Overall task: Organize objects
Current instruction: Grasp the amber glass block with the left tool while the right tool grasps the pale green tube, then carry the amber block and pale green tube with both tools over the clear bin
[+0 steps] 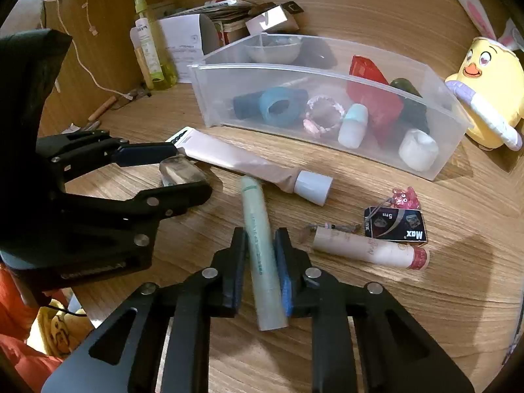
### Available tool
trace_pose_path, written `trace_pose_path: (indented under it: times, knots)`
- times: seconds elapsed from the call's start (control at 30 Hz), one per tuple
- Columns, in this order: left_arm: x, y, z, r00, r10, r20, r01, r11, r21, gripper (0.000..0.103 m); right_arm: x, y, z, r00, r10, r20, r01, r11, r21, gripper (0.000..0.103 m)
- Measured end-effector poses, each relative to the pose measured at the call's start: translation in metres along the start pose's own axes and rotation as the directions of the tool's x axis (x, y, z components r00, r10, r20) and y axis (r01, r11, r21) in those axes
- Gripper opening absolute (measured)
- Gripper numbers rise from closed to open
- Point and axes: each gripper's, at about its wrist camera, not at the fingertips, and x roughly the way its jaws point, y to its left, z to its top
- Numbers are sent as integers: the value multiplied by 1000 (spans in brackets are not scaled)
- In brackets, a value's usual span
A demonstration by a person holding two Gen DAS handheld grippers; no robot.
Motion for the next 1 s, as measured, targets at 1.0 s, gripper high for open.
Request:
trace_pose_path:
  times: [1.0]
  knots:
    - [-58, 33, 47, 965, -127, 229, 169, 969, -178, 43, -84, -61, 48, 959, -73, 273, 26, 985, 171, 14]
